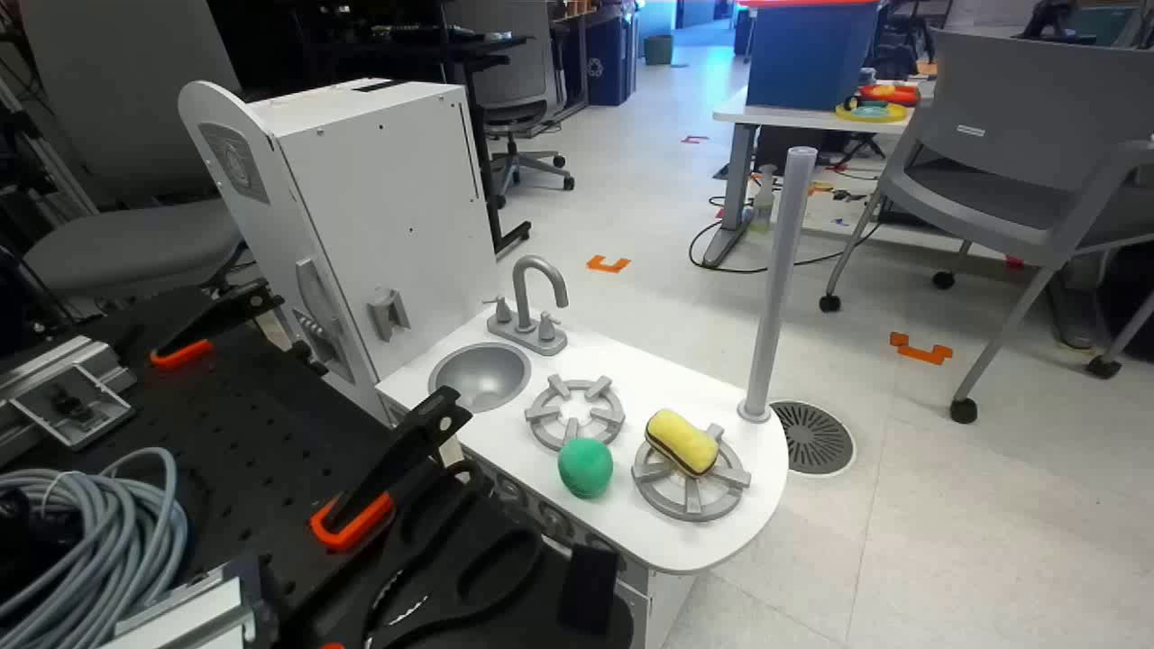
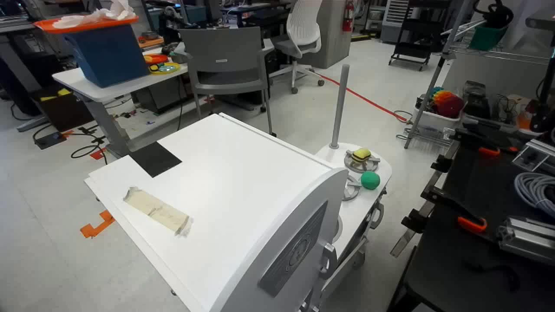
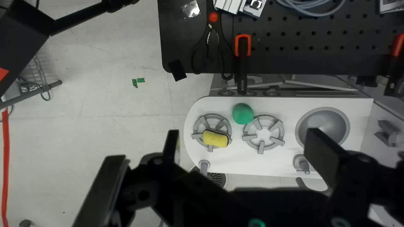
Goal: Move the faucet of the sink slightly to the left.
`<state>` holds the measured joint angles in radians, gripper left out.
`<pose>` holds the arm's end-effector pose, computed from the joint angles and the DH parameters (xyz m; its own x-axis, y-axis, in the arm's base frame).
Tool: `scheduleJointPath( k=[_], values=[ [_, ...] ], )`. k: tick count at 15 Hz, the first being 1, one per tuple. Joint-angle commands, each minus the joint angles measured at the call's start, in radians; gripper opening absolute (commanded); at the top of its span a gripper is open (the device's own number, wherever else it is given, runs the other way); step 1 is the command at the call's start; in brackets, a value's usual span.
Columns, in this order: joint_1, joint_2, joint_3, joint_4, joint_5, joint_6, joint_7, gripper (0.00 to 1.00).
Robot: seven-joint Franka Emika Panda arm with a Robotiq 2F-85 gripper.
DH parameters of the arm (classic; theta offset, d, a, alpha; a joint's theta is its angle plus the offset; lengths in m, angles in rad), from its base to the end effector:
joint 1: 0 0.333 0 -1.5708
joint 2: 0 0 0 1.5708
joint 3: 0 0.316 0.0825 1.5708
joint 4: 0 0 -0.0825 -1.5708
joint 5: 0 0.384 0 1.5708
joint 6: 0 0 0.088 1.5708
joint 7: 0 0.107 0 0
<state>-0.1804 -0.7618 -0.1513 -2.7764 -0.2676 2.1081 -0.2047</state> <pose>0.3028 -0.1138 0.4278 0.9976 0.0407 0.0554 0.0319 -0.9880 0.1509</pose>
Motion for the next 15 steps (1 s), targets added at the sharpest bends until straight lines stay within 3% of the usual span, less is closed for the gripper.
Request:
scheduleJointPath(
  k=[1,6,12,15],
  values=[
    [0.005,-0.001,-0.003,0.002,-0.002,-0.004,0.003,1.00],
    [0.005,-0.001,-0.003,0.002,-0.002,-0.004,0.003,1.00],
    [0.008,0.317,0.167,0.074,-0.037,0.106,0.288,1.00],
    [0.017,0.498,0.219,0.130,-0.066,0.167,0.385,1.00]
  ],
)
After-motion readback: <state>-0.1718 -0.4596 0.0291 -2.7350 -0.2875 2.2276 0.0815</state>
